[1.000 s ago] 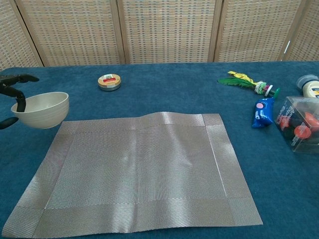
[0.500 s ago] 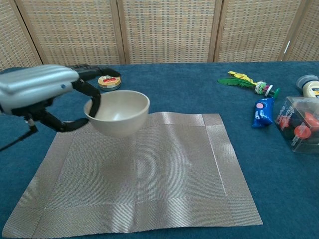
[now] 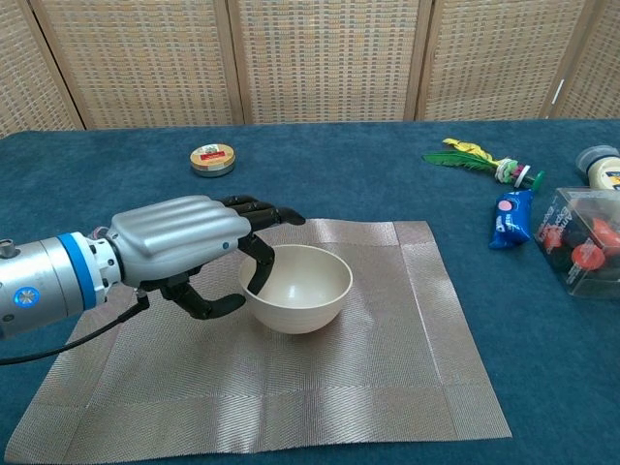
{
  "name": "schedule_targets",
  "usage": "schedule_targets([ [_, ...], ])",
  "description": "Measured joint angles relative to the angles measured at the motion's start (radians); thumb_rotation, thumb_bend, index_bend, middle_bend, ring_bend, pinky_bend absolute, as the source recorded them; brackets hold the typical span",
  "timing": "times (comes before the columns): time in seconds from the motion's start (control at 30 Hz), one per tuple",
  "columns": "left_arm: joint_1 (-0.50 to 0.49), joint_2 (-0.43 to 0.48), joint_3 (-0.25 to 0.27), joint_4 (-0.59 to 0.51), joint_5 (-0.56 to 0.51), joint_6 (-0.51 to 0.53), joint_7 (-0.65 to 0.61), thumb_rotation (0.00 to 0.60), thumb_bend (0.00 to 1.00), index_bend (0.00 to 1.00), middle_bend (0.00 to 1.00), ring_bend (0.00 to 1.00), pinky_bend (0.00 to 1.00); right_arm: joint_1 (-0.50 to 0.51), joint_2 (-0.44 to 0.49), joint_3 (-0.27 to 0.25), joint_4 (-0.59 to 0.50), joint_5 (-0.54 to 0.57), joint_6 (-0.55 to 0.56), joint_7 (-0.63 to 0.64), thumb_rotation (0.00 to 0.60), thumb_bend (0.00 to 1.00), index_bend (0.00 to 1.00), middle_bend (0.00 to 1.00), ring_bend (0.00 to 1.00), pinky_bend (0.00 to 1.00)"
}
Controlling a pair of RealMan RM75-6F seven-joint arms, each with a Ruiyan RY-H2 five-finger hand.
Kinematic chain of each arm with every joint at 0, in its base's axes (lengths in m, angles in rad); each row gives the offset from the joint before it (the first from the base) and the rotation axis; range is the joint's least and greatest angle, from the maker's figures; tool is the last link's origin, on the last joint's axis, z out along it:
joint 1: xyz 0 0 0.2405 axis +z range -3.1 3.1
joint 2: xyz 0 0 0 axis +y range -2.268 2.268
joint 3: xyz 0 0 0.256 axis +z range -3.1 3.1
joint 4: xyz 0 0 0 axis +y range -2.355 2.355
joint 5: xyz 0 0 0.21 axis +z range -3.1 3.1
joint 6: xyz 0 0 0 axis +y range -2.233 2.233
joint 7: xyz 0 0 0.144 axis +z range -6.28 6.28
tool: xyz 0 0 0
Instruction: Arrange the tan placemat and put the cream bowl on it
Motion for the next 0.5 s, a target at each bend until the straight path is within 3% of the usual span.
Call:
schedule_targets([
  [0.07, -0.001, -0.008, -0.001, 0.007, -0.011, 0.000, 0.014, 0.600, 0.53, 0.62, 0.00, 0.00, 0.00, 0.000, 0.001, 0.001, 0.000, 0.001, -0.001, 0.002, 0.600, 0.00, 0.00, 0.00, 0.00, 0.00],
  [0.1, -0.001, -0.009, 0.000, 0.008, -0.015, -0.001, 0.017, 0.600, 0.46, 0.58, 0.00, 0.00, 0.00, 0.001, 0.001, 0.001, -0.001, 0.001, -0.002, 0.002, 0.600, 0.00, 0.00, 0.00, 0.00, 0.00],
  [0.17, -0.001, -0.009, 0.002, 0.009, -0.021, -0.003, 0.022, 0.600, 0.14, 0.43, 0.00, 0.00, 0.00, 0.000, 0.002, 0.000, -0.002, 0.000, -0.002, 0.003, 0.600, 0.00, 0.00, 0.00, 0.00, 0.00],
  [0.23, 0.001, -0.007, 0.003, 0.007, -0.031, -0.004, 0.029, 0.600, 0.00, 0.23, 0.00, 0.00, 0.00, 0.000, 0.002, -0.001, -0.003, -0.001, -0.001, 0.003, 0.600, 0.00, 0.00, 0.00, 0.00, 0.00],
  [0.27, 0.002, -0.005, 0.002, 0.005, -0.038, -0.004, 0.033, 0.600, 0.00, 0.11, 0.00, 0.00, 0.00, 0.000, 0.002, -0.001, -0.003, -0.002, 0.000, 0.003, 0.600, 0.00, 0.00, 0.00, 0.00, 0.00],
  [0.33, 0.007, 0.003, 0.000, -0.008, -0.063, -0.007, 0.041, 0.600, 0.00, 0.01, 0.00, 0.00, 0.00, -0.001, 0.003, -0.001, -0.004, -0.004, 0.001, 0.003, 0.600, 0.00, 0.00, 0.00, 0.00, 0.00],
  [0.5, 0.027, 0.048, -0.009, -0.058, -0.088, 0.023, 0.046, 0.600, 0.00, 0.00, 0.00, 0.00, 0.00, -0.003, 0.004, -0.003, -0.007, -0.009, 0.005, 0.002, 0.600, 0.00, 0.00, 0.00, 0.00, 0.00],
])
